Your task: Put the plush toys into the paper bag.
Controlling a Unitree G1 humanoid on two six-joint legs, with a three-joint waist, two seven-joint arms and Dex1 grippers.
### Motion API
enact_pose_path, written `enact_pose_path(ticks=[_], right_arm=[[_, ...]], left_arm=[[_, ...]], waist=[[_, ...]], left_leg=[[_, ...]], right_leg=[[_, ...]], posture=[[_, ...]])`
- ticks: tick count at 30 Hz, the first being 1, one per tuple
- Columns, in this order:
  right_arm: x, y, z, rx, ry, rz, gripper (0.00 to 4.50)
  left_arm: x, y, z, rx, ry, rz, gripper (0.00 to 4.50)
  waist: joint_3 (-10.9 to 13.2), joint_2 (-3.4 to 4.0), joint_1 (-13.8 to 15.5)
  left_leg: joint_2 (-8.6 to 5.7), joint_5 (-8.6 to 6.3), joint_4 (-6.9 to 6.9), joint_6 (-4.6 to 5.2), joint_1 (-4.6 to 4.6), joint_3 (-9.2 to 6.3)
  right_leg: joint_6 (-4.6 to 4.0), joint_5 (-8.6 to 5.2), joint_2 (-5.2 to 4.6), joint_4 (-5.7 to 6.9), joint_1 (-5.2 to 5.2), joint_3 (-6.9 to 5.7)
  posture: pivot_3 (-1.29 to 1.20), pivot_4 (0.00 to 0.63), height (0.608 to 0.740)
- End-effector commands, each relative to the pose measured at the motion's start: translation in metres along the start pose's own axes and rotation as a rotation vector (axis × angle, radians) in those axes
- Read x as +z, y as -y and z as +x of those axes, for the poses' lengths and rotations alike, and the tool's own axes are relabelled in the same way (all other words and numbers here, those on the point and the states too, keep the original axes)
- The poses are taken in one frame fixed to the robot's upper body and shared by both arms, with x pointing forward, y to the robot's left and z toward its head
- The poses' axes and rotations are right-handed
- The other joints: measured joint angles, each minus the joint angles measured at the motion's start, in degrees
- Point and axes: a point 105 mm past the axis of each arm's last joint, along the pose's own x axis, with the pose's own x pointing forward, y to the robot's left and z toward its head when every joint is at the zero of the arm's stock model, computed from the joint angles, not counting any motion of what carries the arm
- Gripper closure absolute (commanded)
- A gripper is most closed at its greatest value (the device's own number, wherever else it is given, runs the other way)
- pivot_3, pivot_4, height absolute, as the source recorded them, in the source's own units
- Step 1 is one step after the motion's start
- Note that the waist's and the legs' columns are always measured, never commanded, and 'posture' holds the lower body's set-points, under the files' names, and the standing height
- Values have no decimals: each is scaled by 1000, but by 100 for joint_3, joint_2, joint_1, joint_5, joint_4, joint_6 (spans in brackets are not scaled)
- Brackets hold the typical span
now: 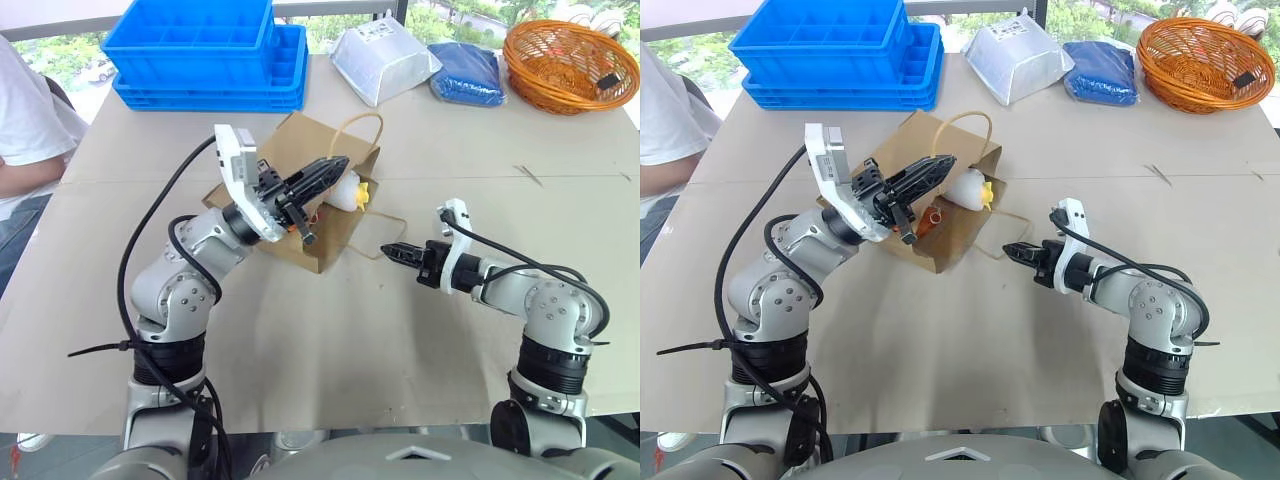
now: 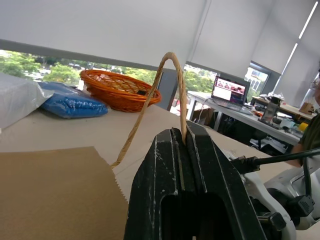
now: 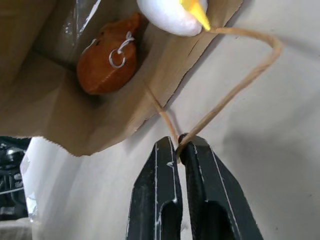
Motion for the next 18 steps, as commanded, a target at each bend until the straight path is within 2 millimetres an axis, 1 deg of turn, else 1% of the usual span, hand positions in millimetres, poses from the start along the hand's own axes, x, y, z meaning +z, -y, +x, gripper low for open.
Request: enact_pose_path(ticks=[1,5,6,7,8,11,14,15,18], right_arm=[[37,-31,-18,179,167,-54,4475],[76,-99,-60,605,353,-133,4475],[82,-113,-67,679,370,-147,4475],[86,-123,-71,723,368,-160,4475],[87,-133,-71,750,352,-182,4475],[91,-151,-71,782,318,-200,4475],[97,-163,-75,797,316,-210,4475],[100,-165,-76,797,323,-208,4475],[102,-162,-75,747,321,-242,4475]], left_arm=[[30,2,2,-10,119,-27,4500],[48,-12,-3,-2,183,-114,4500],[51,-18,-4,7,194,-131,4500],[54,-22,-5,15,202,-140,4500],[55,-26,-5,16,203,-139,4500],[58,-31,0,-1,207,-147,4500],[54,-34,10,-36,182,-134,4500],[52,-34,13,-47,171,-123,4500],[53,-37,27,-75,175,-83,4500]], waist=[[1,0,2],[3,4,-8],[3,4,-15],[3,5,-21],[4,7,-23],[4,6,-34],[4,6,-25],[4,5,-19],[4,5,8]], left_leg=[[1,-1,1,1,-2,-1],[3,-5,1,9,1,-5],[4,-5,-1,9,3,-4],[6,-5,-1,10,5,-4],[8,-6,-2,10,6,-4],[5,-5,-2,10,7,-1],[4,-5,-1,9,2,-2],[2,-4,-1,9,1,-2],[0,-4,0,9,-3,0]], right_leg=[[0,0,0,0,0,0],[0,0,1,0,3,-5],[0,0,3,-2,3,-5],[0,0,4,0,3,-6],[0,0,5,0,4,-6],[0,0,8,0,4,-5],[0,-1,10,-1,3,-5],[0,-1,10,-4,3,-5],[0,0,8,-7,3,-3]], posture=[[0,150,740],[0,150,740],[0,150,740],[0,150,740],[0,150,740],[0,150,740],[0,150,740],[0,150,740],[0,150,740]])
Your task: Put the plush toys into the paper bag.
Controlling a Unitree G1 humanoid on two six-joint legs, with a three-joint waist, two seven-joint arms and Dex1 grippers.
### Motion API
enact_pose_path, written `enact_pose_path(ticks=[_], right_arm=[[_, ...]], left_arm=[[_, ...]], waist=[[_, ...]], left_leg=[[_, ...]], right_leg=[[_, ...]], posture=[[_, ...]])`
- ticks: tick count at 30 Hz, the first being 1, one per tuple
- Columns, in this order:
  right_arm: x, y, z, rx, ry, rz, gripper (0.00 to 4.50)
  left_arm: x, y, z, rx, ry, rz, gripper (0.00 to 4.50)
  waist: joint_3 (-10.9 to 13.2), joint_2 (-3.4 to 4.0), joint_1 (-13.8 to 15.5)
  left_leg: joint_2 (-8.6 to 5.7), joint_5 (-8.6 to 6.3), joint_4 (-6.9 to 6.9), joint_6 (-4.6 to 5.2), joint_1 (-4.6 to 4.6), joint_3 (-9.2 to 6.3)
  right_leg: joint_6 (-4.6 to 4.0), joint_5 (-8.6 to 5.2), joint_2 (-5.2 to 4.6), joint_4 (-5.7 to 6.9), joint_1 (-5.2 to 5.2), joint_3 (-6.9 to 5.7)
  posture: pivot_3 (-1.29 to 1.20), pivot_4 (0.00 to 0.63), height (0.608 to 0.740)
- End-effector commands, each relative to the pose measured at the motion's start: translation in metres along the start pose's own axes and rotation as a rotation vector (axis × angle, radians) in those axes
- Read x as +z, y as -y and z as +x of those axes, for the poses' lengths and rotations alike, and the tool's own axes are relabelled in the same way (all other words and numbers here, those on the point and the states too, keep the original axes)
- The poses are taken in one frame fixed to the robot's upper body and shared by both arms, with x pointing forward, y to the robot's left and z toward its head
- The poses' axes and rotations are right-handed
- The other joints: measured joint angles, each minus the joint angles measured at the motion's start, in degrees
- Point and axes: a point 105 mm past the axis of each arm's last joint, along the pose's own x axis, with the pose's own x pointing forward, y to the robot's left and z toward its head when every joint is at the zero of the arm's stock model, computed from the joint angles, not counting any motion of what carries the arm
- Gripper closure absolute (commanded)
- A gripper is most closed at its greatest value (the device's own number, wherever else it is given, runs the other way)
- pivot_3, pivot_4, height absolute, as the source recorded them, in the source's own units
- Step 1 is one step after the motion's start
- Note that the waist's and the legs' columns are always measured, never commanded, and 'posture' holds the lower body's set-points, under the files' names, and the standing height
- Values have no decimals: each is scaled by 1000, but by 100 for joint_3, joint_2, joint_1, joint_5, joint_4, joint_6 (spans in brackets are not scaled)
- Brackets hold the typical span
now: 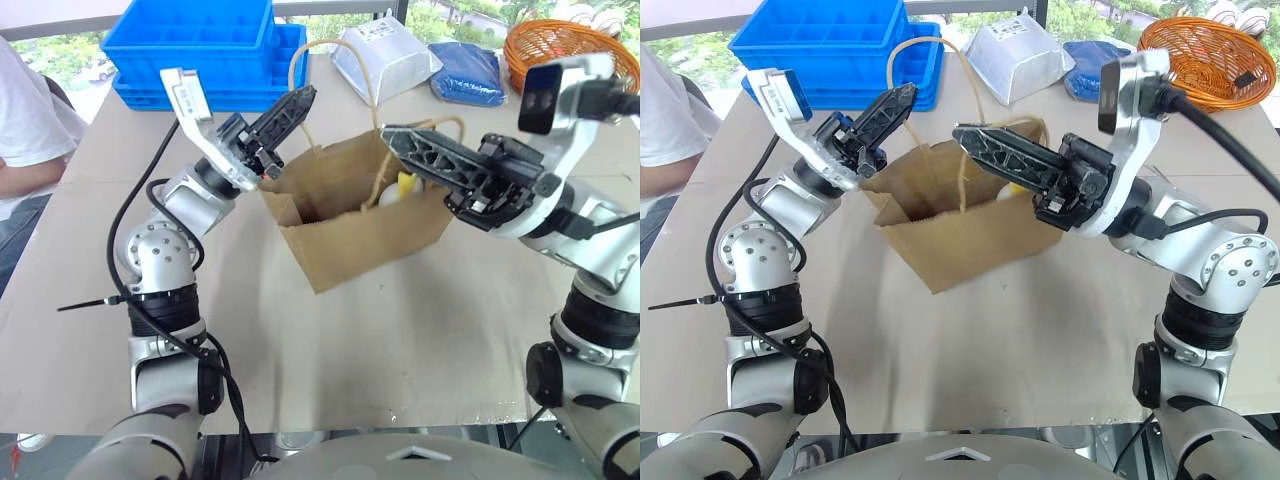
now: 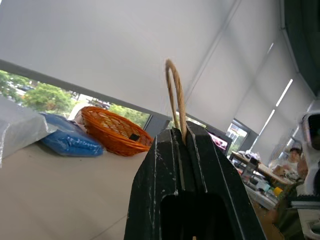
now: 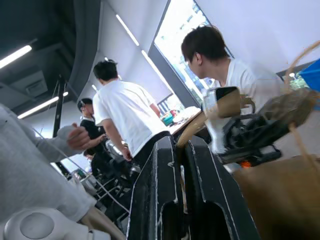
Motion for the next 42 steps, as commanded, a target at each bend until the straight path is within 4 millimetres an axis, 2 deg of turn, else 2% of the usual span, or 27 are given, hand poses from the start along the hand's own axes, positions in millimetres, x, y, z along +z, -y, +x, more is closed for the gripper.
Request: enact_pose_path(ticks=[1,3,5,7,10,12,14,15,16,19,22,24,27,28,30,31,35,37,40,42], right_arm=[[6,-8,0,-3,1,-54,4475],[7,-9,-2,-18,-5,-76,4475],[3,-9,-1,-41,-31,-102,4475],[-11,4,-4,-110,-93,-133,4475],[-30,24,-11,-209,-180,-208,4475],[-38,36,-17,-280,-261,-342,4475],[-35,42,-23,-310,-290,-444,4475],[-36,40,-27,-303,-318,-486,3942],[-34,40,-31,-311,-340,-526,3476],[-32,32,-43,-313,-412,-620,2129],[-38,24,-64,-331,-523,-664,640],[-42,19,-76,-339,-576,-652,622],[-48,19,-86,-359,-634,-655,1276],[-56,17,-87,-331,-659,-641,1897],[-74,16,-85,-259,-708,-629,2499],[-83,19,-84,-223,-738,-635,2732],[-105,40,-77,-125,-801,-688,4488],[-112,49,-67,-77,-803,-721,4488],[-111,68,-42,-76,-706,-742,4488],[-112,78,-34,-74,-697,-764,4488]], left_arm=[[7,4,18,-75,25,67,4500],[6,6,29,-119,4,100,4500],[-5,1,34,-144,-64,128,4500],[-27,-9,34,-147,-180,183,4500],[-49,-21,32,-141,-290,249,4500],[-56,-34,28,-95,-345,298,4500],[-53,-40,21,-85,-362,302,4500],[-48,-42,16,-83,-366,295,4500],[-42,-41,10,-93,-369,277,3743],[-22,-35,-6,-104,-366,216,2509],[-5,-28,-27,-97,-392,163,1050],[3,-17,-39,-118,-405,91,109],[4,-4,-53,-160,-444,38,0],[-1,3,-60,-185,-481,20,0],[-16,12,-72,-223,-565,0,0],[-23,14,-74,-236,-587,4,0],[-38,13,-76,-253,-638,16,0],[-41,16,-79,-285,-658,-1,0],[-40,21,-82,-331,-683,-13,0],[-41,24,-85,-356,-713,-3,0]], waist=[[0,-1,14],[0,-1,16],[0,-1,15],[-1,0,5],[-3,-1,1],[-2,-1,3],[-2,-2,3],[-2,-2,6],[-2,-2,5],[-2,-2,7],[-2,-2,9],[-2,-2,14],[-2,-2,24],[-1,-3,38],[-2,-3,21],[-2,-3,7],[-1,-4,16],[-1,-4,3],[-1,-5,-17],[-1,-5,-4]], left_leg=[[-2,0,0,0,-2,-1],[-1,0,1,1,-7,-2],[-2,0,1,1,-12,-4],[-5,-1,0,2,-11,-3],[-5,-2,-2,5,-6,1],[-3,-3,-2,5,-10,1],[-2,-3,2,6,-18,2],[-1,-3,3,6,-20,1],[0,-3,3,6,-23,-2],[15,-2,6,5,-57,-8],[19,0,7,0,-67,-15],[21,-1,4,1,-68,-15],[20,-3,6,4,-69,-13],[20,-5,7,8,-69,-11],[19,-7,16,12,-60,-7],[20,-7,16,11,-56,-6],[24,-3,19,5,-56,-2],[22,1,21,-2,-55,0],[25,9,23,-16,-56,2],[24,14,23,-24,-56,1]], right_leg=[[0,0,0,-3,0,-1],[0,0,0,-6,0,-2],[0,0,0,-9,-2,-4],[0,0,1,-10,-1,-4],[0,0,6,-12,0,-2],[0,0,6,-11,-2,-1],[0,0,5,-11,-9,0],[1,0,5,-11,-11,0],[1,0,5,-12,-13,-2],[1,0,6,-10,-44,-7],[1,1,2,-9,-54,-16],[1,0,0,-15,-52,-18],[2,0,-2,-18,-50,-18],[2,0,-3,-21,-49,-17],[3,0,-3,-20,-36,-15],[3,0,-1,-19,-35,-13],[2,-1,7,-15,-39,-9],[2,-1,9,-14,-38,-6],[1,0,15,-12,-42,-4],[0,0,16,-1,-49,-2]], posture=[[0,150,740],[0,150,740],[0,150,740],[0,150,740],[0,150,740],[0,150,740],[0,150,740],[0,150,740],[0,150,740],[0,150,740],[0,150,740],[0,150,740],[0,150,740],[0,150,740],[0,150,740],[0,150,740],[0,150,740],[0,150,740],[0,150,740],[0,150,740]])
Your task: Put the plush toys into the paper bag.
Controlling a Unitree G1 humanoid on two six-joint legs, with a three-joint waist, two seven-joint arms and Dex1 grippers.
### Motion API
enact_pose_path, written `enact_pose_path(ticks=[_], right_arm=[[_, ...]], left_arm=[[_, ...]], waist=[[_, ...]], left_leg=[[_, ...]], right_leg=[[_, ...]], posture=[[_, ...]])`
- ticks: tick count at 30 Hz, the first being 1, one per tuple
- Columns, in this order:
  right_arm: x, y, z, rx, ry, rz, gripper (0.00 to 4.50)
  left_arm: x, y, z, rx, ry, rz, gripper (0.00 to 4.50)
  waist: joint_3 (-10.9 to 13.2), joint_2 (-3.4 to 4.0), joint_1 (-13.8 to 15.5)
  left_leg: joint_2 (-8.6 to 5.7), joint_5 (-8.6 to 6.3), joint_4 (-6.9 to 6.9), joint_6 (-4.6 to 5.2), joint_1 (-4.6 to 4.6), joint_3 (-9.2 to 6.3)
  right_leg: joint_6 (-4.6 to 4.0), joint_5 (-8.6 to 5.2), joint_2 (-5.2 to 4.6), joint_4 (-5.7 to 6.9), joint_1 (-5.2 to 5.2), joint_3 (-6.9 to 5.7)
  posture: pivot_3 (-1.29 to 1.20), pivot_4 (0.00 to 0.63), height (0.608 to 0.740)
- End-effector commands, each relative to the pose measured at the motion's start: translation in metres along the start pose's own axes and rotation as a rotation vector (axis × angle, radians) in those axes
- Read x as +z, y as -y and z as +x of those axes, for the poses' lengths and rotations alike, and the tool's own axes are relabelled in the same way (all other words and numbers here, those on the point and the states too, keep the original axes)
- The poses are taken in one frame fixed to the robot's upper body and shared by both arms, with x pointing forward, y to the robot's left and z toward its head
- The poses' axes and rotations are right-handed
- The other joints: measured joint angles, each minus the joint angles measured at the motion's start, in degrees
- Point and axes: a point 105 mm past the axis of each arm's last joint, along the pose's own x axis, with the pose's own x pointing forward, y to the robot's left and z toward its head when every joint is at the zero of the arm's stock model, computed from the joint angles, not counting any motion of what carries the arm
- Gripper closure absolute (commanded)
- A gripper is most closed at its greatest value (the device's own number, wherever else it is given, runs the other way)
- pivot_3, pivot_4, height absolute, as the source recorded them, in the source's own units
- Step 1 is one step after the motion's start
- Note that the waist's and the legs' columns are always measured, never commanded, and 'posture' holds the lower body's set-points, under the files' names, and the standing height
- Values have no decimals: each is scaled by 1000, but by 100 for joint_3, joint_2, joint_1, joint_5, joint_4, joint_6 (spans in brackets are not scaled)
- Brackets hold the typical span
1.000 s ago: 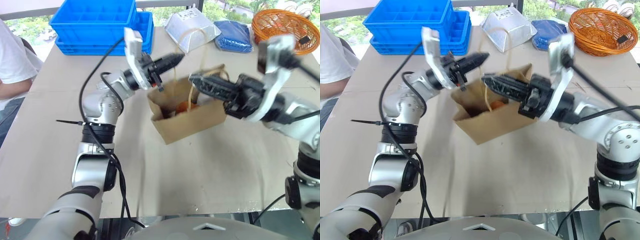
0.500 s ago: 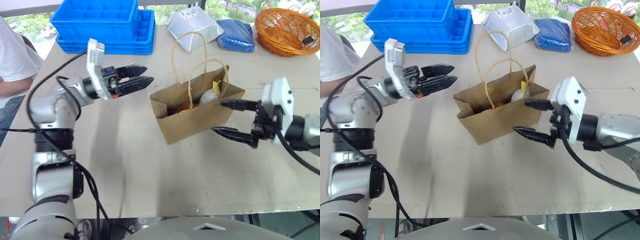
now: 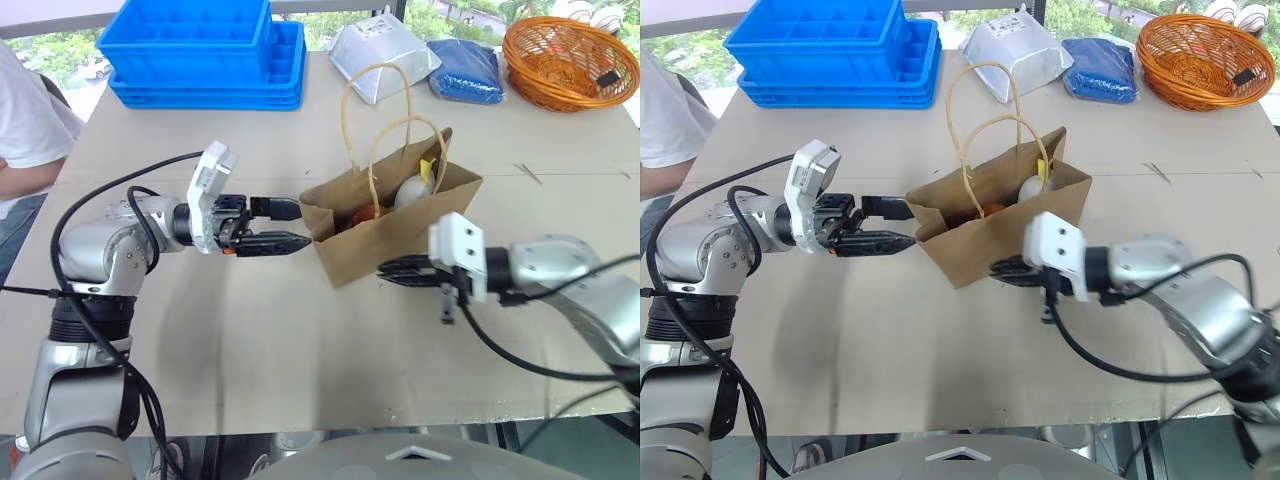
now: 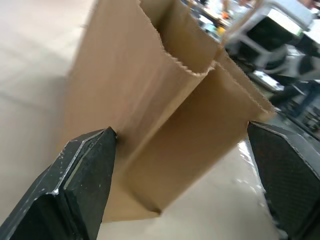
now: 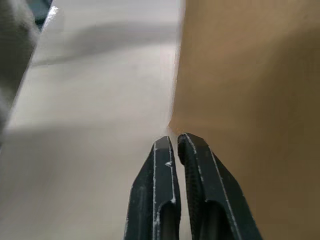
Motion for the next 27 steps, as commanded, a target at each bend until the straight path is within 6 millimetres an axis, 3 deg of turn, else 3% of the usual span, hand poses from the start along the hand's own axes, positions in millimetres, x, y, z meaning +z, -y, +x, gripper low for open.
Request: enact_pose_path(ticks=[1,6,11,14,21,27], right_arm=[[3,16,10,-41,24,-60,4488],[15,32,23,-111,91,-57,4488],[19,31,30,-105,115,-52,4488],[18,29,31,-92,108,-51,4488],[12,29,28,-95,92,-42,4488],[1,33,28,-111,74,-31,4488]], left_arm=[[4,11,-2,-49,-52,70,0],[-7,14,-2,-51,-116,117,0],[-6,5,8,8,-74,162,0],[-4,-11,22,128,-37,215,0],[0,-19,46,272,54,267,0],[3,-23,42,367,88,290,0]], waist=[[0,0,19],[0,0,36],[0,0,44],[0,0,38],[-2,0,25],[-2,-1,21]], left_leg=[[0,1,0,-1,-1,-3],[-4,0,-2,-1,-8,-8],[-6,0,-1,-1,-6,-10],[-7,0,0,-1,-5,-8],[-7,0,1,-1,-1,-7],[-6,0,1,-1,1,-5]], right_leg=[[0,0,-1,5,-2,-2],[-1,0,-10,-2,-2,-5],[-1,0,-11,3,-1,-6],[-1,0,-12,7,-1,-5],[-1,1,-16,13,-2,-2],[-1,2,-17,15,-2,0]], posture=[[0,150,740],[0,150,740],[0,150,740],[0,150,740],[0,150,740],[0,150,740]])
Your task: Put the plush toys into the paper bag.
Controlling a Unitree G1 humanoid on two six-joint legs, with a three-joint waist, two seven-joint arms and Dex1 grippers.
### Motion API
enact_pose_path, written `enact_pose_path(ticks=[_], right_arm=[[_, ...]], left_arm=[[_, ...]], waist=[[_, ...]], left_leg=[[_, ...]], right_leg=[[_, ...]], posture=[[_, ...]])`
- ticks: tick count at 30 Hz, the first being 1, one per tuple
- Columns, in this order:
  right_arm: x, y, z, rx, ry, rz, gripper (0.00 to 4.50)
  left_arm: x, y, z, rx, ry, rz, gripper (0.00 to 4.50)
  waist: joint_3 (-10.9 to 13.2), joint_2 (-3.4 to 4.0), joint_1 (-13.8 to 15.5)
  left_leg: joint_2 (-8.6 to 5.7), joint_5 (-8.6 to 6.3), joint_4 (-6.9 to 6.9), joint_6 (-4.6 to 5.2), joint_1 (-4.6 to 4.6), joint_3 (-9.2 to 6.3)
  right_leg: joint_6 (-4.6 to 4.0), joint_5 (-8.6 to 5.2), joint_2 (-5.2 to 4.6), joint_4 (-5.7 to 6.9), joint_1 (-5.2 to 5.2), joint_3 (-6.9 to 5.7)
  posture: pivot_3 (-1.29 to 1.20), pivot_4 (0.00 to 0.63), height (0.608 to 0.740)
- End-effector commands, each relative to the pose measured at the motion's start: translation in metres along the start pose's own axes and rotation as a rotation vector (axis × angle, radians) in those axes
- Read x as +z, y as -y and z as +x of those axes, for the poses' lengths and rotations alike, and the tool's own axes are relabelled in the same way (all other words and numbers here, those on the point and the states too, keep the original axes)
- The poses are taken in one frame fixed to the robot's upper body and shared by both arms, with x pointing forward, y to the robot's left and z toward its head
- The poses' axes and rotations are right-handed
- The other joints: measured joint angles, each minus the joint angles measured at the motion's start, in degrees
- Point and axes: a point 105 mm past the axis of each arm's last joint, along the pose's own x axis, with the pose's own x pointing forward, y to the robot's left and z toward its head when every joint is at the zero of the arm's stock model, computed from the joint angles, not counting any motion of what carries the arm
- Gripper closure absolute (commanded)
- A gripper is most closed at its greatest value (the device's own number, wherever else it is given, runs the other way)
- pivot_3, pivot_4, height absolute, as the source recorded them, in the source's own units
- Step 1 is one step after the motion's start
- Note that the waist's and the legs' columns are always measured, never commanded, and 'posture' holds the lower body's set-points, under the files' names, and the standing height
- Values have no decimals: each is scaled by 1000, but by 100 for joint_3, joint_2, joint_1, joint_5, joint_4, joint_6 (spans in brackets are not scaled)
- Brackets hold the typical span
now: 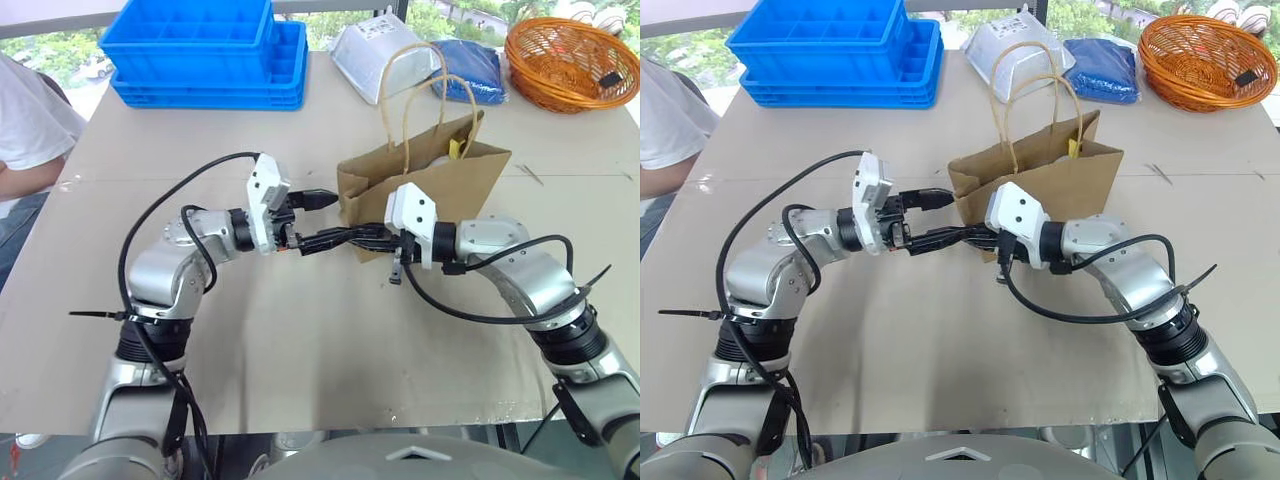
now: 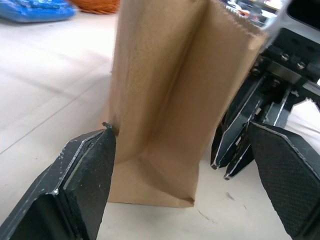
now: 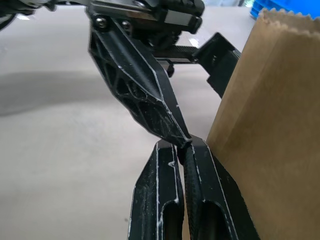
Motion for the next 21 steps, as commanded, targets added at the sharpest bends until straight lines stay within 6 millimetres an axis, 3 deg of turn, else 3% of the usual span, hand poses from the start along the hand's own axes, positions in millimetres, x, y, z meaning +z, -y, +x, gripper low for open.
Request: enact_pose_path(ticks=[1,10,21], right_arm=[[6,2,-3,-8,35,-31,4488],[-1,2,-6,-9,19,-34,4488],[-3,2,-6,-22,8,-36,4488]], left_arm=[[15,-2,-10,42,29,76,0],[25,-5,-11,5,46,106,0],[30,-3,12,-172,23,103,0]], waist=[[0,0,1],[0,0,24],[0,0,8]], left_leg=[[0,0,0,0,1,0],[-3,0,0,0,-2,-2],[-8,1,1,-1,-1,-3]], right_leg=[[0,0,0,1,0,0],[0,0,-3,-2,1,-3],[0,0,2,0,1,-5]], posture=[[0,150,740],[0,150,740],[0,150,740]])
